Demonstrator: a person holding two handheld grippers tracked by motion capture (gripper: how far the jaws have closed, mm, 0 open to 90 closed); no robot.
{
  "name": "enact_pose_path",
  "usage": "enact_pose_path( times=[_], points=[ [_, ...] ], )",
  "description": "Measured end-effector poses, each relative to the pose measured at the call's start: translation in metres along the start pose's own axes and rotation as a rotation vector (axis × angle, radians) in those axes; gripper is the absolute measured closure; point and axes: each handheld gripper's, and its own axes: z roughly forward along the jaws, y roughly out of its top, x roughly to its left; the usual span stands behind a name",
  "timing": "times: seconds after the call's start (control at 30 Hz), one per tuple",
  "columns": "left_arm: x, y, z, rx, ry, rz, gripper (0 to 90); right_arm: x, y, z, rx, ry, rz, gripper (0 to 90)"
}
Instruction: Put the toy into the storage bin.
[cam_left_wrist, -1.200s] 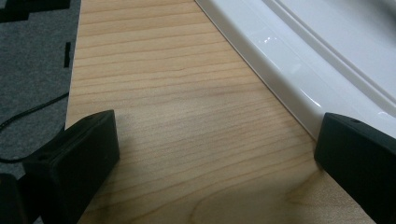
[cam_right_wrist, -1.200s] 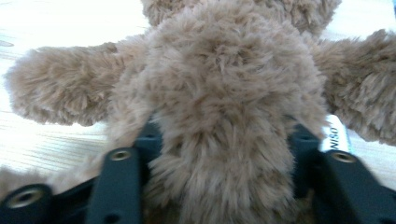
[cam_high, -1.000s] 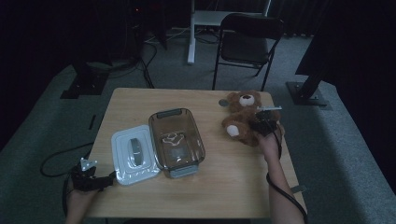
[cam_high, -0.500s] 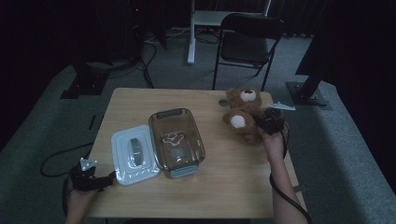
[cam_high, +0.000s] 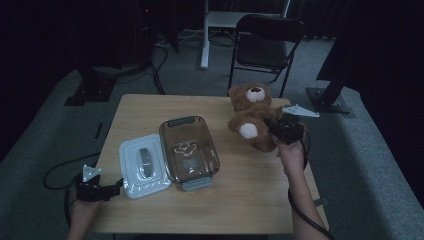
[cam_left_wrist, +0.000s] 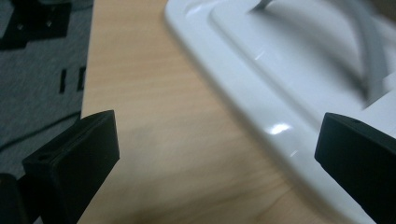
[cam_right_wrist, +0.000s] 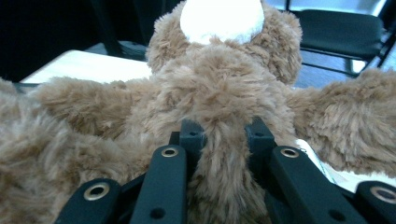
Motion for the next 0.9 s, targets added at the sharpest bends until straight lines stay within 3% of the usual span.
enact_pose_path(
  times=[0.2,0.43,0.63,0.9],
  points=[
    [-0.018,0.022,0.018,0.010,-0.045,0.078,0.7,0.030,0.011,-0.009,-0.022,0.070,-0.041,74.9],
    [-0.045,0.048,0.036,-0.017,-0.116,0.154,0.7,0.058,0.020,-0.016,-0.039,0.126,-0.087,74.9],
    [-0.069,0.066,0.045,-0.031,-0.159,0.207,0.7,0.072,0.022,-0.015,-0.038,0.160,-0.100,74.9],
    [-0.092,0.076,0.055,-0.032,-0.208,0.251,0.7,0.082,0.020,-0.014,-0.035,0.213,-0.104,74.9]
  ],
)
